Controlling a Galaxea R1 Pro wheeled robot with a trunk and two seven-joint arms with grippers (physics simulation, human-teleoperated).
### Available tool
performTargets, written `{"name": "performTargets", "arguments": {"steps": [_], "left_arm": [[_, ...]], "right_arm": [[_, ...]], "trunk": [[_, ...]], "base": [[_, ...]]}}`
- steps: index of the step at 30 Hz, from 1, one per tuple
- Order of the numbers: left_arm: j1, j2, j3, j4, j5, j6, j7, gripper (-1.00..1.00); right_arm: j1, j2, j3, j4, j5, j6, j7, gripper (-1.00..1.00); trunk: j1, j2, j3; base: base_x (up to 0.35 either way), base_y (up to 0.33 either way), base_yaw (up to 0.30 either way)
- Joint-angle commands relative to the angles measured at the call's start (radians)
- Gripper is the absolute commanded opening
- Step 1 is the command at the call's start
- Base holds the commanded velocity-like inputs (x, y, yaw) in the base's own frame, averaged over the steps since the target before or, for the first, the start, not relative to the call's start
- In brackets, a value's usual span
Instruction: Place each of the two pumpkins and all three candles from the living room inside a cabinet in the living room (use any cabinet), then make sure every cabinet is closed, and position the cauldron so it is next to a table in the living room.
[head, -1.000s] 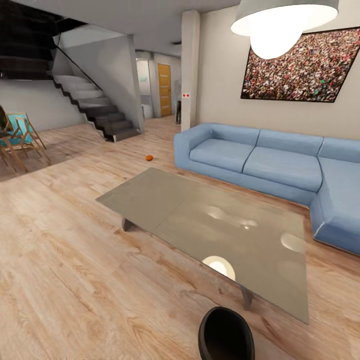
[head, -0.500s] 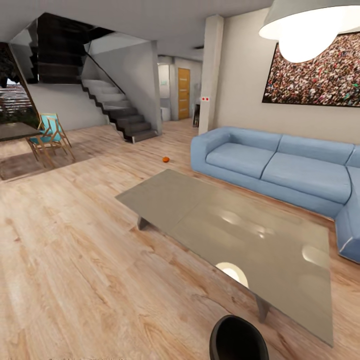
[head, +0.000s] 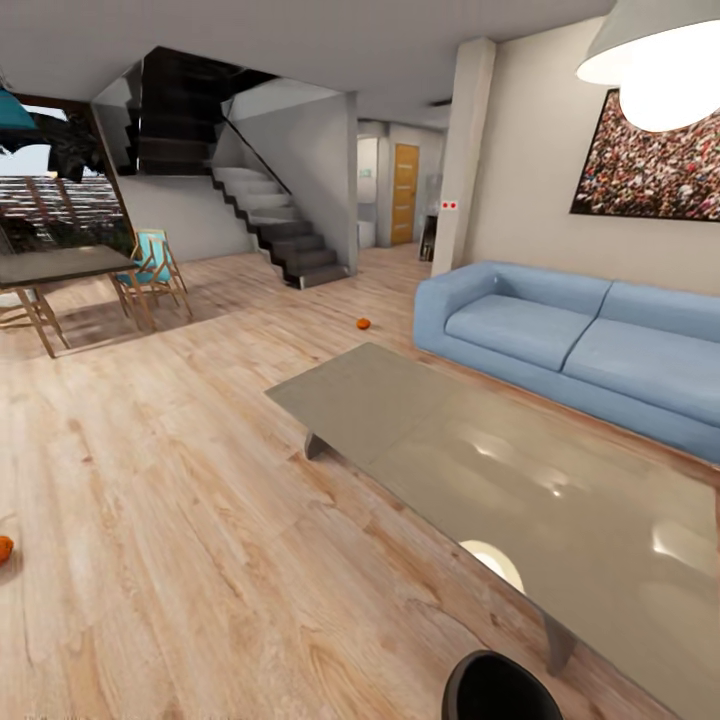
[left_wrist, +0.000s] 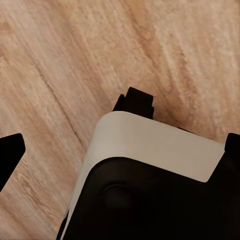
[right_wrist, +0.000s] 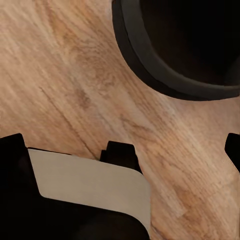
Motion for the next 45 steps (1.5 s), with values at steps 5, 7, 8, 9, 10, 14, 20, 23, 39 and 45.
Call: {"name": "performTargets", "arguments": {"steps": [5, 7, 8, 9, 10, 14, 20, 23, 39, 45], "left_arm": [[0.0, 0.0, 0.0, -0.001, 0.0, 0.0, 0.0, 1.0], [0.0, 0.0, 0.0, -0.001, 0.0, 0.0, 0.0, 1.0], [0.0, 0.0, 0.0, -0.001, 0.0, 0.0, 0.0, 1.0], [0.0, 0.0, 0.0, -0.001, 0.0, -0.001, 0.0, 1.0], [0.0, 0.0, 0.0, -0.001, 0.0, -0.001, 0.0, 1.0], [0.0, -0.001, 0.0, -0.001, 0.0, -0.001, 0.0, 1.0], [0.0, -0.002, 0.0, -0.001, 0.0, -0.001, 0.0, 1.0], [0.0, -0.002, 0.0, -0.001, 0.0, -0.002, 0.0, 1.0], [0.0, -0.003, 0.0, -0.001, 0.0, -0.001, 0.0, 1.0], [0.001, -0.013, 0.0, 0.0, -0.001, -0.001, 0.0, 1.0]], "right_arm": [[0.0, -0.001, 0.0, 0.0, 0.001, 0.0, 0.0, 1.0], [0.0, -0.001, 0.0, 0.0, 0.002, 0.0, 0.0, 1.0], [0.0, 0.0, 0.0, 0.0, 0.003, 0.0, 0.0, 1.0], [0.0, 0.0, 0.0, 0.0, 0.003, 0.0, 0.0, 1.0], [0.0, 0.0, 0.0, 0.0, 0.003, 0.0, 0.0, 1.0], [0.0, 0.0, 0.0, 0.0, 0.003, 0.0, 0.0, 1.0], [0.0, 0.0, 0.0, 0.0, 0.004, 0.0, 0.0, 1.0], [0.0, 0.0, 0.0, 0.0, 0.004, 0.0, 0.0, 1.0], [0.0, 0.001, 0.0, 0.0, 0.005, 0.001, 0.0, 1.0], [0.0, 0.003, 0.0, 0.0, 0.001, 0.002, 0.0, 1.0]], "trunk": [[0.0, 0.0, 0.006], [0.0, 0.0, 0.008], [0.0, 0.0, 0.009], [0.0, 0.0, 0.01], [0.0, 0.0, 0.011], [0.0, 0.0, 0.015], [0.0, 0.0, 0.022], [0.0, 0.0, 0.025], [0.0, 0.0, 0.04], [0.0, 0.0, 0.038]], "base": [[0.0, 0.0, 0.229], [0.0, 0.0, 0.229], [0.0, 0.0, 0.229], [0.0, 0.0, 0.229], [0.0, 0.0, 0.229], [0.0, 0.0, 0.23], [0.0, 0.0, 0.231], [0.0, 0.0, 0.233], [0.0, 0.0, 0.242], [0.0, 0.0, 0.282]]}}
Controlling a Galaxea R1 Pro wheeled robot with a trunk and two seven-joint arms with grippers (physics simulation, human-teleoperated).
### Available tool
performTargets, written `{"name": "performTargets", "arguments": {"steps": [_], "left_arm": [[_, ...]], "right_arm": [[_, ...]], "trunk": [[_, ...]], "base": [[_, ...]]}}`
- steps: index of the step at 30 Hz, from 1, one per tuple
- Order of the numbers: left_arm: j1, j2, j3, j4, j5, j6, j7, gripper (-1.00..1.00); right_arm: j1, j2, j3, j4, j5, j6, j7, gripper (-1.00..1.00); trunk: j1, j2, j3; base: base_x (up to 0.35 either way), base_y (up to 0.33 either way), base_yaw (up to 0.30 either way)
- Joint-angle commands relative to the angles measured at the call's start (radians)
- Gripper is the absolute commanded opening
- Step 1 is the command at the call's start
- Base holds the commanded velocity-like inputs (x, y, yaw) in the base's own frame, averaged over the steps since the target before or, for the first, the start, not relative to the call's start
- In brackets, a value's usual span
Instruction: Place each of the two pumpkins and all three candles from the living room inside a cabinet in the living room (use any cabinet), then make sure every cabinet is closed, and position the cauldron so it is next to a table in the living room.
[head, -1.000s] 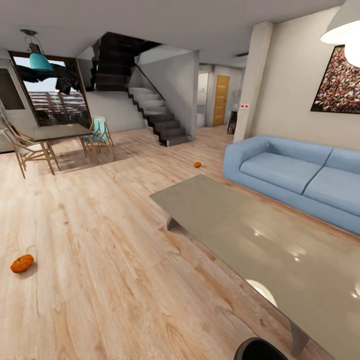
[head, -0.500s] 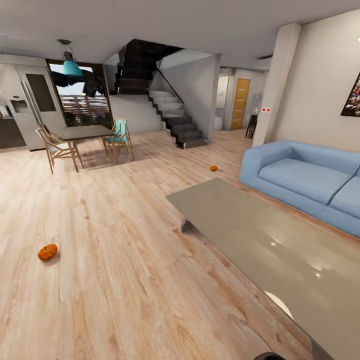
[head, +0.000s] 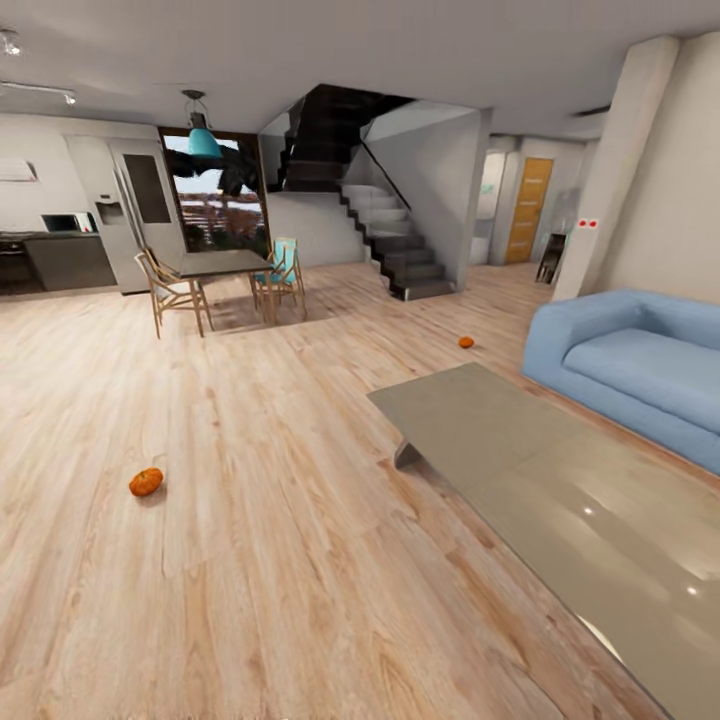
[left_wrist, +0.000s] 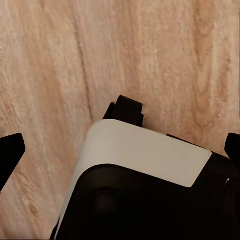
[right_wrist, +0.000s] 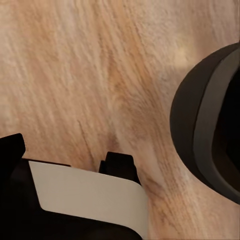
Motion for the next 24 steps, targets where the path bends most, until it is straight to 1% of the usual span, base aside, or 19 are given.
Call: {"name": "performTargets", "arguments": {"steps": [1, 24], "left_arm": [[0.0, 0.0, 0.0, 0.0, 0.0, 0.0, 0.0, 1.0], [0.0, 0.0, 0.0, 0.0, 0.0, 0.0, 0.0, 1.0]], "right_arm": [[0.0, 0.0, 0.0, 0.0, -0.001, 0.0, 0.0, 1.0], [0.0, 0.001, 0.0, 0.0, -0.001, 0.0, 0.0, 1.0]], "trunk": [[0.0, 0.0, -0.001], [0.0, 0.0, -0.018]], "base": [[0.0, 0.0, 0.283], [0.0, 0.0, 0.28]]}}
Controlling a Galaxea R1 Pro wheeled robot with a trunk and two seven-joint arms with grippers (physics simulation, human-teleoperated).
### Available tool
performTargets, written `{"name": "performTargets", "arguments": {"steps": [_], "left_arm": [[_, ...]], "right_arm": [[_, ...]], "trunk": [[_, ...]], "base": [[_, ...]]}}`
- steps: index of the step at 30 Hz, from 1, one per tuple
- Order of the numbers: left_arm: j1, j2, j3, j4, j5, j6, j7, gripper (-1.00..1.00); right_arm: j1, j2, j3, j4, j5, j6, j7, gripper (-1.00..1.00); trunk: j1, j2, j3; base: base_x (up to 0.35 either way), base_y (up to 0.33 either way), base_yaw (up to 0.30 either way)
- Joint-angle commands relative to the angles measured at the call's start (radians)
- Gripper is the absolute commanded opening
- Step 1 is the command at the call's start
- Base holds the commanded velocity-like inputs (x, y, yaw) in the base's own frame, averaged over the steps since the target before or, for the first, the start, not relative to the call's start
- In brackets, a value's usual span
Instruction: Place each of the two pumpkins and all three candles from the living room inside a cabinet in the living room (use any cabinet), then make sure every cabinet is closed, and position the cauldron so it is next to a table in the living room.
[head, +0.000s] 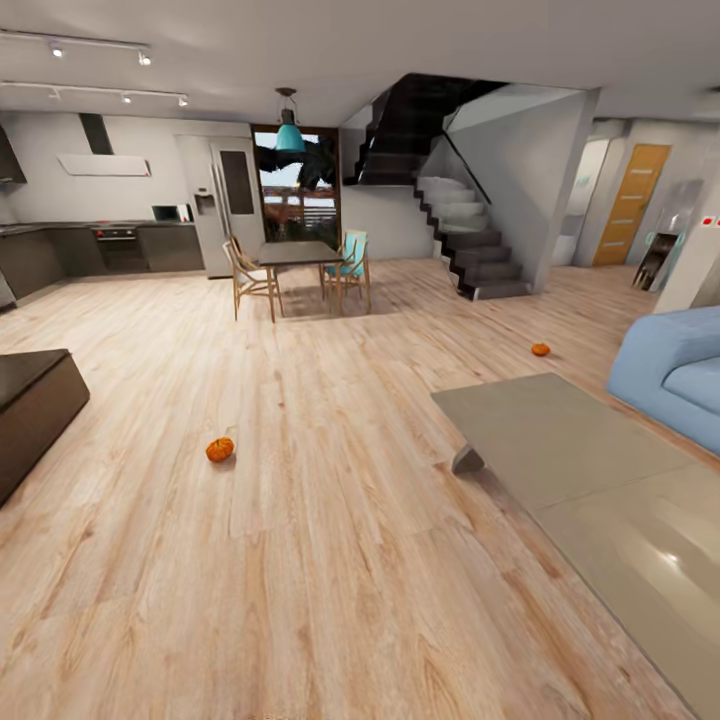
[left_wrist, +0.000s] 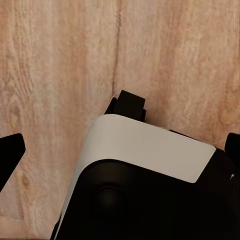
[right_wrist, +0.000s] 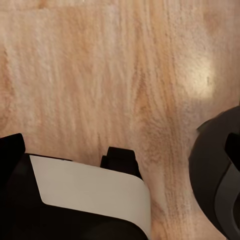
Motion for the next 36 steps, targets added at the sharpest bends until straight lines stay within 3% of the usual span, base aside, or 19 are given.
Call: {"name": "performTargets", "arguments": {"steps": [1, 16, 36], "left_arm": [[0.0, 0.0, 0.0, 0.0, 0.0, 0.0, 0.0, 1.0], [0.0, -0.001, 0.0, 0.0, 0.0, 0.0, 0.0, 1.0], [0.0, 0.0, 0.0, 0.0, 0.0, 0.0, 0.0, 1.0]], "right_arm": [[0.0, 0.0, 0.0, 0.0, 0.0, 0.0, 0.0, 1.0], [0.0, -0.002, -0.002, -0.002, -0.005, 0.001, 0.001, 1.0], [0.0, -0.005, -0.007, -0.003, -0.008, 0.004, 0.001, 1.0]], "trunk": [[0.0, 0.0, -0.001], [0.0, 0.0, -0.013], [0.0, 0.0, -0.038]], "base": [[0.0, 0.0, 0.279], [0.022, 0.0, 0.269], [0.197, 0.0, 0.16]]}}
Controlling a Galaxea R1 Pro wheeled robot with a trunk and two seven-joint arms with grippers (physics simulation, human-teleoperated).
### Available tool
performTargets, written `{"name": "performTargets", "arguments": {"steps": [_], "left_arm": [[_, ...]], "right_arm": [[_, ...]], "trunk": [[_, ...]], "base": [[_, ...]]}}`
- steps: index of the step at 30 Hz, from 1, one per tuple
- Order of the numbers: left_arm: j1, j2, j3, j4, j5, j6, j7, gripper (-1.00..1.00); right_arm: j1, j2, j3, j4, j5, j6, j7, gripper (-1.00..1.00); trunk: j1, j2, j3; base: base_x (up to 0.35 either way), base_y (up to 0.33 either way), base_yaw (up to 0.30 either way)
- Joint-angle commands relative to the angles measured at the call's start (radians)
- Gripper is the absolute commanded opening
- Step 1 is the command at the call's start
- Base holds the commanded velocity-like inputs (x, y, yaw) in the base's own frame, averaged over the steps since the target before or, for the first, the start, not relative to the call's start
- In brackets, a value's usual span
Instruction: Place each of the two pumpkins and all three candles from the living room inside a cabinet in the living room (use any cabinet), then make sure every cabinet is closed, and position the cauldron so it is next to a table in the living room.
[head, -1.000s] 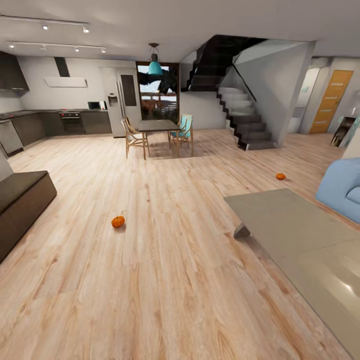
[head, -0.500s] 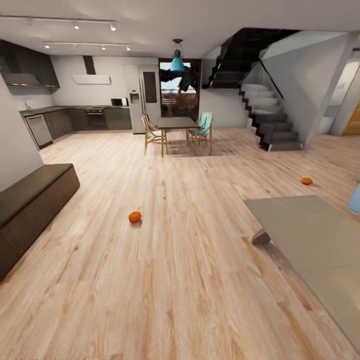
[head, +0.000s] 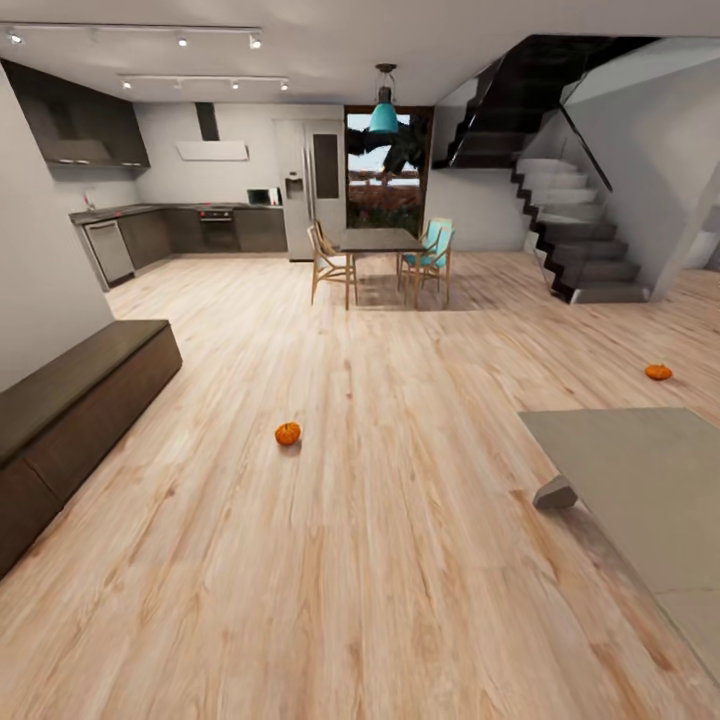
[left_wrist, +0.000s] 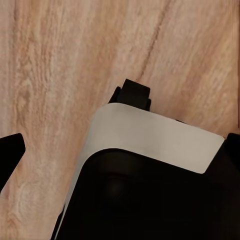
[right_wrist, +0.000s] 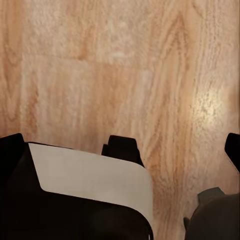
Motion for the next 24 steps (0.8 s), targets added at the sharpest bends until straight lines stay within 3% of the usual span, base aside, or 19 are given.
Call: {"name": "performTargets", "arguments": {"steps": [1, 11, 24], "left_arm": [[0.0, 0.0, 0.0, 0.0, 0.0, 0.0, 0.0, 1.0], [0.0, 0.0, 0.0, 0.0, 0.0, 0.0, 0.0, 1.0], [0.0, 0.0, 0.0, 0.0, 0.0, 0.0, 0.0, 1.0]], "right_arm": [[0.0, 0.0, 0.0, 0.0, 0.0, -0.001, 0.001, 1.0], [0.0, -0.002, -0.001, 0.0, 0.001, -0.002, 0.006, 1.0], [0.0, -0.002, -0.004, 0.0, 0.002, -0.003, 0.006, 1.0]], "trunk": [[0.0, 0.0, -0.001], [0.0, 0.0, -0.003], [0.0, 0.0, -0.003]], "base": [[0.287, 0.0, -0.015], [0.238, 0.0, -0.187], [0.019, 0.0, -0.279]]}}
